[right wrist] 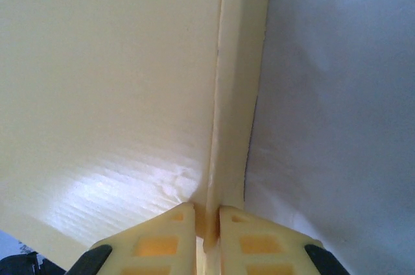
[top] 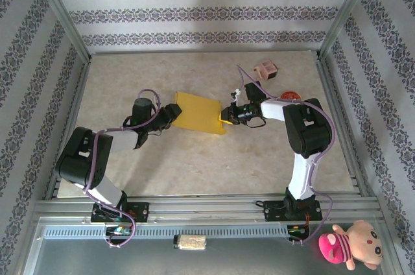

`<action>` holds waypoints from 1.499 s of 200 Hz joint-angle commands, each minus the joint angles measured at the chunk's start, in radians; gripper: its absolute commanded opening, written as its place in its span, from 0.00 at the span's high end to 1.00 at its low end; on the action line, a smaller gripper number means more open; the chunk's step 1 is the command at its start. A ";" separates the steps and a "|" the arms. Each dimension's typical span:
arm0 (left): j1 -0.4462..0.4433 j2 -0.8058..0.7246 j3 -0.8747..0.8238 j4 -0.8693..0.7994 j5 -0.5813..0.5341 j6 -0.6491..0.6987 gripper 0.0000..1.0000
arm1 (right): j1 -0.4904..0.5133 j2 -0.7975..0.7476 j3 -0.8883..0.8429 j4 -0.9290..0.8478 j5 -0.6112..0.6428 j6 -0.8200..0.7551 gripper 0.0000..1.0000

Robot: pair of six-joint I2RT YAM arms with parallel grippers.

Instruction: Fold the paper box

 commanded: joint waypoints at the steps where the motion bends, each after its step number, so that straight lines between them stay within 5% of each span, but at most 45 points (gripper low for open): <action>1: -0.018 0.002 0.027 0.050 0.004 -0.028 0.57 | 0.007 0.052 -0.019 -0.105 0.125 -0.021 0.86; 42: -0.019 -0.032 0.017 0.058 -0.023 -0.075 0.72 | 0.008 0.024 -0.021 -0.123 0.117 -0.019 0.80; 106: -0.019 -0.167 0.053 -0.190 -0.099 -0.098 0.79 | 0.017 -0.284 -0.036 -0.198 0.250 -0.053 0.47; 144: -0.018 -0.251 0.105 -0.423 -0.178 -0.136 0.81 | 0.142 -0.572 -0.054 -0.125 0.457 -0.317 0.21; 173: -0.010 -0.277 0.130 -0.480 -0.186 -0.201 0.81 | 0.417 -0.707 -0.186 0.093 0.731 -0.828 0.15; 202: -0.005 -0.287 0.122 -0.438 -0.184 -0.271 0.81 | 0.530 -0.680 -0.306 0.318 0.790 -1.198 0.07; 234: -0.003 -0.287 0.128 -0.441 -0.167 -0.277 0.81 | 0.535 -0.576 -0.287 0.386 0.737 -1.348 0.07; 300: 0.007 -0.310 0.122 -0.428 -0.129 -0.347 0.81 | 0.540 -0.269 -0.237 0.748 0.935 -1.587 0.11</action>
